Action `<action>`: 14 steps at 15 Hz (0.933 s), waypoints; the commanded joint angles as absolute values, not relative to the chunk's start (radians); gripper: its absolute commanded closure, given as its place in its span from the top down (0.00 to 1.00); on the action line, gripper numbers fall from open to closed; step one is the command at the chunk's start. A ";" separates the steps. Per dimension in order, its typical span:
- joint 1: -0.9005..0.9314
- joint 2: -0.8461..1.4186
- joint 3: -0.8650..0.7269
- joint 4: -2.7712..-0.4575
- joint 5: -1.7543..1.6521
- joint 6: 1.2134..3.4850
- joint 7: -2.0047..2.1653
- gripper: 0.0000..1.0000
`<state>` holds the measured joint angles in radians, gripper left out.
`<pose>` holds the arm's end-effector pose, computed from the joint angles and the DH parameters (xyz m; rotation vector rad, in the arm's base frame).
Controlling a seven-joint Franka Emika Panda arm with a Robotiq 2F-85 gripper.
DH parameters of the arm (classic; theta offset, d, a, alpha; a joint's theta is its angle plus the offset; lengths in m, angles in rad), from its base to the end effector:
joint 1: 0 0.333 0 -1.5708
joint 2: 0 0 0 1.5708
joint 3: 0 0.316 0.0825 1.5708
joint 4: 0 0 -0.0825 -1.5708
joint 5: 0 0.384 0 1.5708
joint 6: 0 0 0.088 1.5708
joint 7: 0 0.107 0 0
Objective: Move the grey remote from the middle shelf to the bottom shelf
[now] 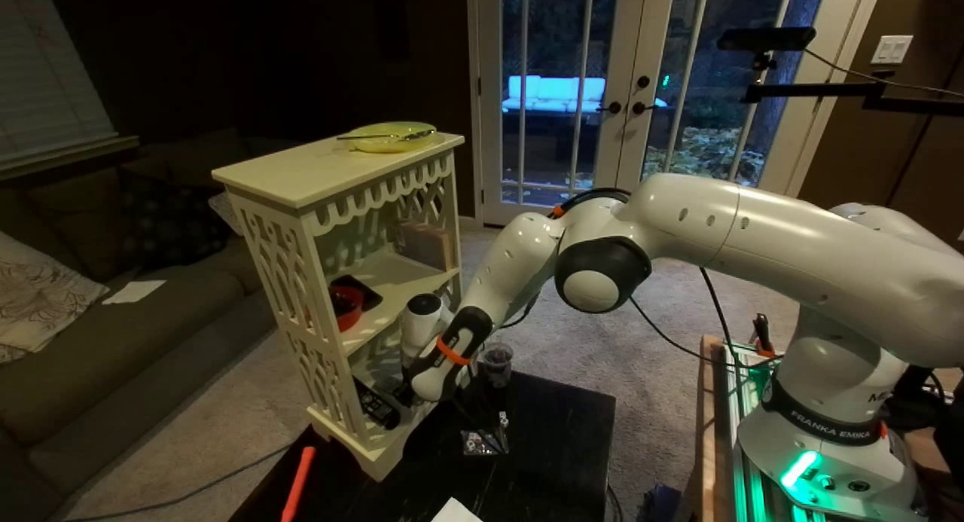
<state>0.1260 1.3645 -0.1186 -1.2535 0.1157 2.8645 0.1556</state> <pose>0.7029 0.0200 -0.0525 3.0702 -0.2258 0.4029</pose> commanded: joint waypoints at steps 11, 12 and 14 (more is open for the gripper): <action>0.116 1.399 -0.111 -1.165 0.095 2.700 0.221 0.73; 0.115 1.397 -0.110 -1.166 0.095 2.697 0.223 0.79; 0.113 1.396 -0.109 -1.166 0.097 2.698 0.225 0.93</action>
